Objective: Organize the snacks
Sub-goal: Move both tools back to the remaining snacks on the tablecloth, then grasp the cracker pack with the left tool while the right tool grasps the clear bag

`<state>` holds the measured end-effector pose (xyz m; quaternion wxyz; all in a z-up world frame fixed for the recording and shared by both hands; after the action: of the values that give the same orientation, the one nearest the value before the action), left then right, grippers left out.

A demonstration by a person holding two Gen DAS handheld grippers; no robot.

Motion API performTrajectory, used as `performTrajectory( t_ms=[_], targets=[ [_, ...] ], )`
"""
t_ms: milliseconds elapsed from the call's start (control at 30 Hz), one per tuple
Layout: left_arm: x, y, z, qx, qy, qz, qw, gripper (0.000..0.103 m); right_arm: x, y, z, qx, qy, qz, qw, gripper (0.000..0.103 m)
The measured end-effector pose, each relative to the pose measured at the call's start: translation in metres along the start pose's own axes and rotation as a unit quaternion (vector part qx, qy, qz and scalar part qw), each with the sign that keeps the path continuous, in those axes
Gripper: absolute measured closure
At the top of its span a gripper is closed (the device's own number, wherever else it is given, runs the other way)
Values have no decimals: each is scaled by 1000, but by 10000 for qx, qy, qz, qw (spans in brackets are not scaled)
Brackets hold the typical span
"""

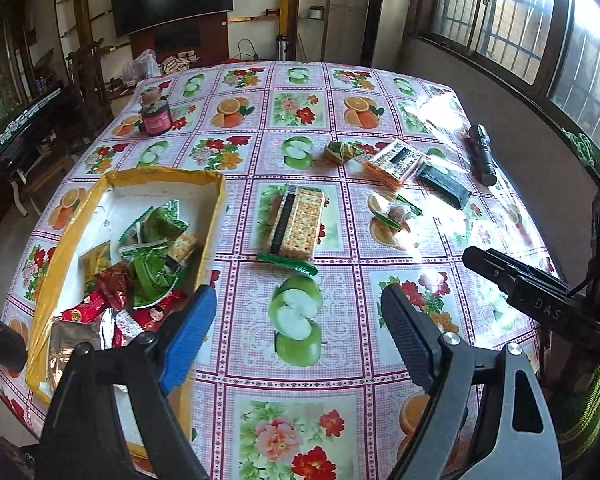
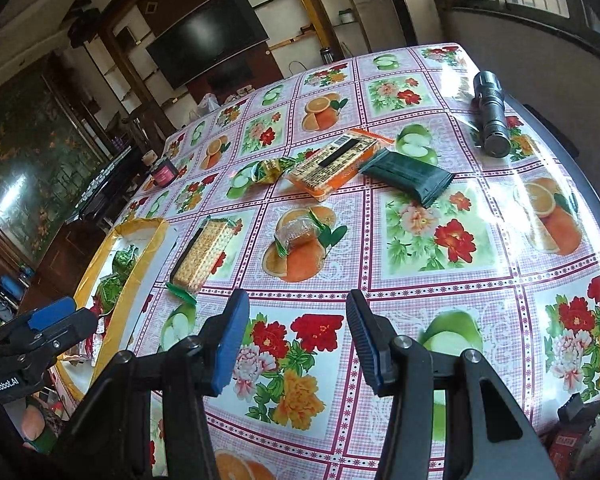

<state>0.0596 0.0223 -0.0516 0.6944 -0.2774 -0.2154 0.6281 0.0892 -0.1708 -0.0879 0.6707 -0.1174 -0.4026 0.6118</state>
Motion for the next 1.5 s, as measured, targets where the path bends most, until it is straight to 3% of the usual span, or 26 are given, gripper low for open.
performTrajectory(
  t_ms=[567, 967, 1033, 1100, 1167, 1233, 1300, 1333, 1500],
  targets=[
    [-10, -22, -76, 524, 145, -112, 9985, 18, 15, -13, -46, 241, -93, 136, 9996, 52],
    [5, -37, -131, 880, 128, 6, 9960, 18, 19, -30, -103, 461, 488, 501, 9965, 53],
    [6, -38, -138, 939, 125, 5, 9955, 18, 17, -31, -110, 505, 608, 563, 9953, 54],
    [5, -37, -144, 996, 145, 2, 9949, 18, 18, -32, -112, 466, 775, 755, 9930, 67],
    [4, -35, -151, 1062, 117, -7, 9943, 18, 16, -33, -112, 451, 872, 846, 9916, 72],
    [3, -34, -154, 1003, -39, -130, 9949, 22, 14, -33, -110, 428, 903, 910, 9908, 72],
    [1, -34, -153, 941, -100, -187, 9953, 48, 12, -33, -107, 409, 879, 884, 9914, 73],
    [1, -35, -151, 919, -97, -195, 9955, 53, 11, -33, -105, 399, 864, 866, 9917, 74],
    [1, -35, -141, 868, -32, -130, 9961, 55, 12, -34, -89, 272, 697, 759, 9943, 75]
  ],
)
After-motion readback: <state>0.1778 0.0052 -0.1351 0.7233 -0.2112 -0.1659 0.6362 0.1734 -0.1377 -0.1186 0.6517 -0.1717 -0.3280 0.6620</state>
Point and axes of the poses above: each gripper's, at about its wrist camera, not at the fingertips, and z roughly against the way its jaws point, x to its left, y to its underside, the point moved 6 cm from there along -z, roughly the way its jaws point, and after that the axes turned 3 degrees about -x, right-handed, at the moved point
